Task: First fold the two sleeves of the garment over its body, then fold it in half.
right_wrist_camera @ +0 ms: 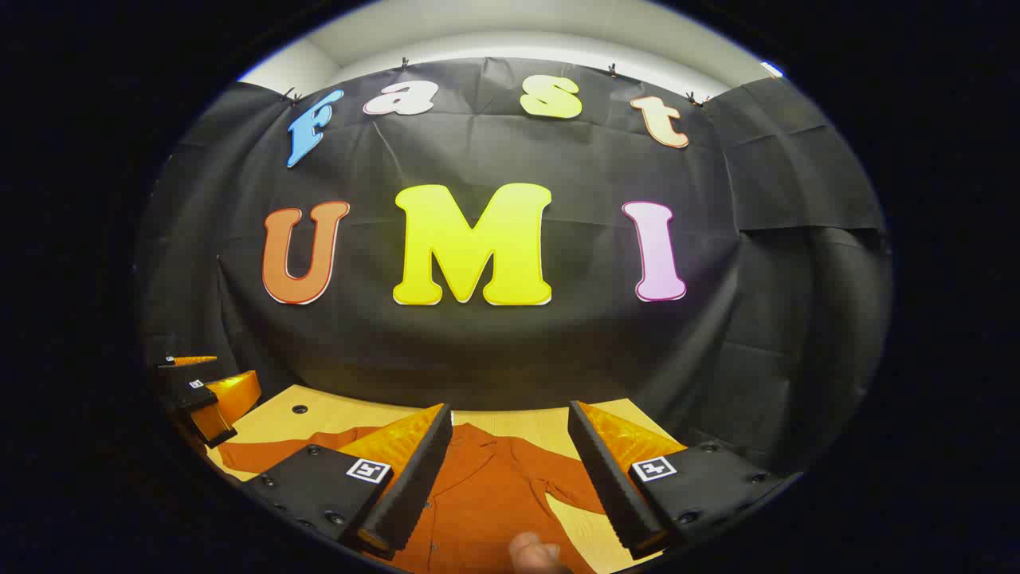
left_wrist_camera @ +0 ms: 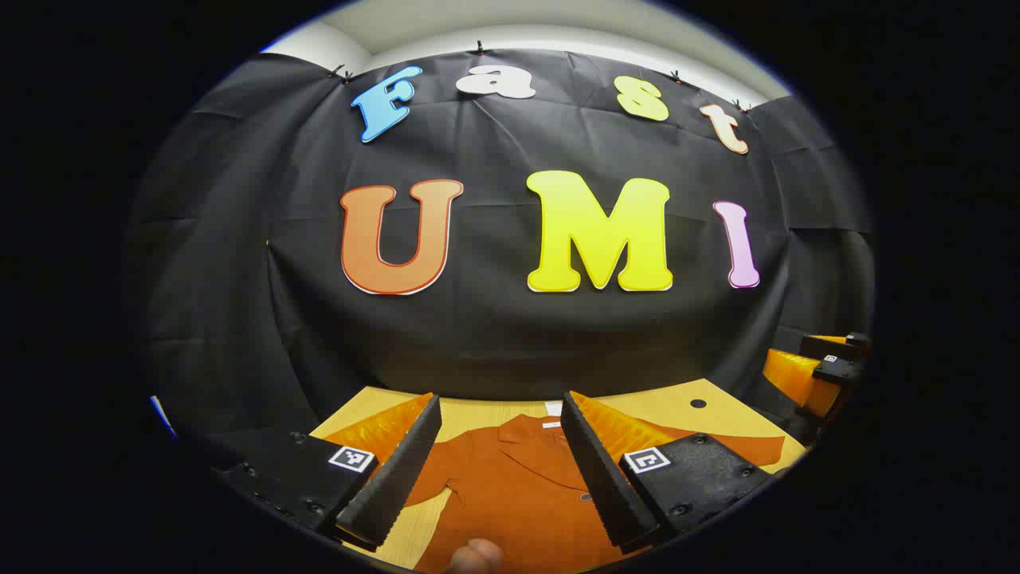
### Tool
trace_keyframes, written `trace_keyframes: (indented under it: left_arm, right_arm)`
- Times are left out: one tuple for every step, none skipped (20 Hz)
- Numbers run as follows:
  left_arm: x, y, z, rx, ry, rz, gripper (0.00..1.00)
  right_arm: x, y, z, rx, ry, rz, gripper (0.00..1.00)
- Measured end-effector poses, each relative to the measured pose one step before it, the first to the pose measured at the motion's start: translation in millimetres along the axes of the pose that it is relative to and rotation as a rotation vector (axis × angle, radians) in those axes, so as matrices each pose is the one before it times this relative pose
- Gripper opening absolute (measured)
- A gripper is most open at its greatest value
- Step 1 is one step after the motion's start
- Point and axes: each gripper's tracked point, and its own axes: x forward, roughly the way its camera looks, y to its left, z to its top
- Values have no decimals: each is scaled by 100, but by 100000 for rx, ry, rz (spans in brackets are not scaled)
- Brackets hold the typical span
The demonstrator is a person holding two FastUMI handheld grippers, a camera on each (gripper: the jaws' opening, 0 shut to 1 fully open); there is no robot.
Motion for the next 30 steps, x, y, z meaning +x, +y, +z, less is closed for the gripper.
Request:
trace_keyframes:
  left_arm:
    - [-23, -171, -166, -149, 378, 9, 98]
    - [-19, -128, -31, -77, 140, -42, 100]
    - [-43, -6, -112, -48, 396, 56, 98]
    - [-31, -116, -229, 348, 585, -110, 98]
    - [-70, 128, -249, 712, 341, 463, 98]
    - [15, 161, -116, -301, 350, 182, 98]
    - [-80, 168, -47, -330, 885, 760, 98]
    - [-133, 155, 169, -872, -503, 196, 98]
    - [22, 196, 23, 48, -289, 781, 98]
    - [-59, 64, 96, -32, -268, 228, 98]
    - [-138, 128, 160, -220, -724, 275, 98]
    - [34, -66, -49, -194, -294, -233, 98]
    - [-70, -77, 80, 11, -243, -138, 98]
    - [-64, 112, -41, 11, 3, 207, 98]
    - [21, 113, -98, -93, 295, 332, 98]
    - [-44, 26, -146, -421, 184, -63, 98]
    - [-124, -100, -21, -97, 85, -106, 98]
    - [20, 65, 44, 300, -125, 346, 98]
    - [30, 7, 37, 281, -258, -183, 98]
    - [57, -120, -90, 273, 481, -223, 98]
    - [141, -218, -167, 12, 815, -569, 98]
    - [61, -135, -158, 61, 525, -426, 98]
    - [-30, -3, -74, -82, 50, -189, 98]
    - [12, -96, -11, -234, 114, -374, 98]
    - [-46, -95, -55, 36, 159, -102, 98]
    - [73, -35, 51, 129, 35, 29, 100]
    - [58, -104, -134, 87, 354, -123, 98]
    - [78, -180, -74, -33, 235, -260, 98]
    - [37, -188, -240, 80, 595, -185, 98]
    - [-37, -125, -225, 151, 570, -4, 98]
  right_arm:
    - [-46, -154, -87, -290, 424, 268, 93]
    - [-96, -16, 6, -21, 145, 408, 93]
    - [130, -48, 15, 92, -192, 386, 93]
    - [151, 40, 46, -140, 63, 167, 94]
    - [293, 183, 24, 143, 182, 772, 94]
    - [122, 224, -247, 58, 444, 672, 93]
    - [134, 182, -171, -148, 652, 740, 93]
    - [178, 276, -217, 401, 536, 1296, 93]
    - [181, 118, -103, 107, 271, 208, 94]
    - [64, -103, -191, -138, 267, 2, 93]
    - [74, -7, -30, 59, 163, -32, 93]
    - [115, 65, -106, 250, 210, 316, 93]
    - [40, 22, -47, 219, 193, 235, 93]
    - [62, 98, -153, 243, 90, 615, 93]
    - [7, 5, -70, 105, 127, 70, 93]
    - [71, -198, -320, -183, 471, -260, 94]
    - [-6, 81, -156, 36, 392, 246, 93]
    - [-50, -78, -172, -83, 179, -287, 93]
    - [-15, -137, -21, 10, 77, -90, 93]
    - [53, -67, -123, 4, 217, -250, 93]
    - [8, -90, -28, -1, 156, -179, 93]
    - [8, -74, -65, 321, 302, 126, 93]
    - [53, 120, -35, 878, 386, 625, 93]
    - [13, -213, -179, 429, 434, -674, 94]
    - [57, -342, -206, 25, 378, -491, 94]
    - [100, -144, -131, 193, 389, -320, 93]
    - [22, -376, -128, 407, 214, -809, 93]
    - [114, -353, 41, 698, 117, -661, 94]
    - [83, -443, 82, 478, 0, -829, 94]
    - [236, -529, 64, 136, -203, -1063, 94]
